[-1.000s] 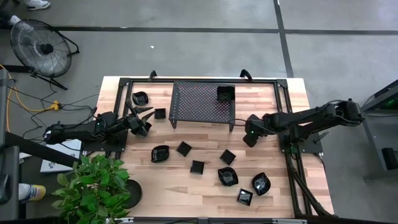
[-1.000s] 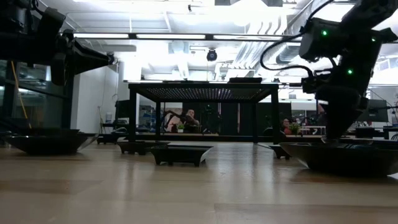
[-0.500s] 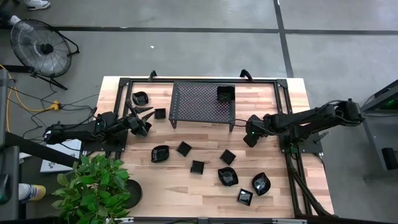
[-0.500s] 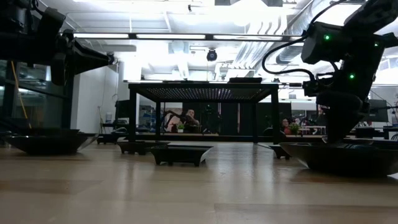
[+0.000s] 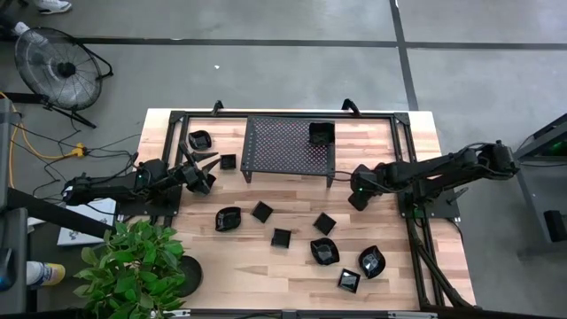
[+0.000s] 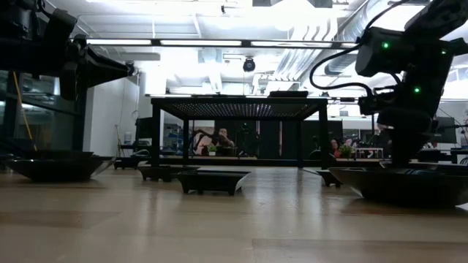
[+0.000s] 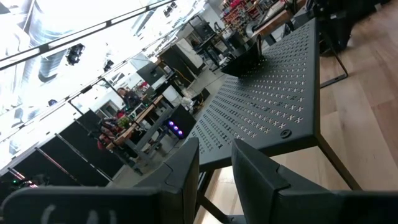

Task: Pick & Place Mini shaped plates
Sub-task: Put the leaf-shaped plate on the shelf

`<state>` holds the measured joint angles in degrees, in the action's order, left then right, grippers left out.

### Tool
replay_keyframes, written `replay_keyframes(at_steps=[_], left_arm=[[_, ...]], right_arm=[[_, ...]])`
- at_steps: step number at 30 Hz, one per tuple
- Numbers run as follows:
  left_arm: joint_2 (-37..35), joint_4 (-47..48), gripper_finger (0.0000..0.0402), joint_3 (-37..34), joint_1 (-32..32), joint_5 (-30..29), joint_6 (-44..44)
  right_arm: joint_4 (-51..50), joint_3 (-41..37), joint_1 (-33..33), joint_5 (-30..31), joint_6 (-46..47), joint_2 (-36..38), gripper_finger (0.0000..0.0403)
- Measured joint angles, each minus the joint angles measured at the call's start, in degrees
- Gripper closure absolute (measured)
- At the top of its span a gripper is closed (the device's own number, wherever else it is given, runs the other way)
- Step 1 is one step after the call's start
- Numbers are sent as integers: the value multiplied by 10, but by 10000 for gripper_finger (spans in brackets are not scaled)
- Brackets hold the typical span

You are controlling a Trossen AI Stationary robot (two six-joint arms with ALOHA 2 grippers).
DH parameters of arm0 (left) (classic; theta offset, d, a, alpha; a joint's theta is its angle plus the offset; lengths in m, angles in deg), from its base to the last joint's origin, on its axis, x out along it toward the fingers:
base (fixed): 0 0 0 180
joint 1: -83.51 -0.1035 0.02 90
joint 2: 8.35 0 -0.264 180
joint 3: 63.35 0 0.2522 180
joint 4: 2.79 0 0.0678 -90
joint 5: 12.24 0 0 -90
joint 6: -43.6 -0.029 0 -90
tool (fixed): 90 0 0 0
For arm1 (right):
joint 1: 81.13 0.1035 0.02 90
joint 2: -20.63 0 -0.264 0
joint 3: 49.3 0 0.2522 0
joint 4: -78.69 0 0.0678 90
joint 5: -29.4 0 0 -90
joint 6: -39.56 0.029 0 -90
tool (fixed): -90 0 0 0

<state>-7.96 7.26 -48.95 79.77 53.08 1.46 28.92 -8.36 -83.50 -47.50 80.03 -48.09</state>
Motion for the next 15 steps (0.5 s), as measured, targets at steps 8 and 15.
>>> replay_keyframes(at_steps=[8, 15], left_arm=[[0, 0, 309, 0, 0, 0, 0], [0, 0, 309, 0, 0, 0, 0]], right_arm=[[-11, 0, 0, 4, -5, 0, 325], [-11, 1, 0, 10, -20, 0, 369]])
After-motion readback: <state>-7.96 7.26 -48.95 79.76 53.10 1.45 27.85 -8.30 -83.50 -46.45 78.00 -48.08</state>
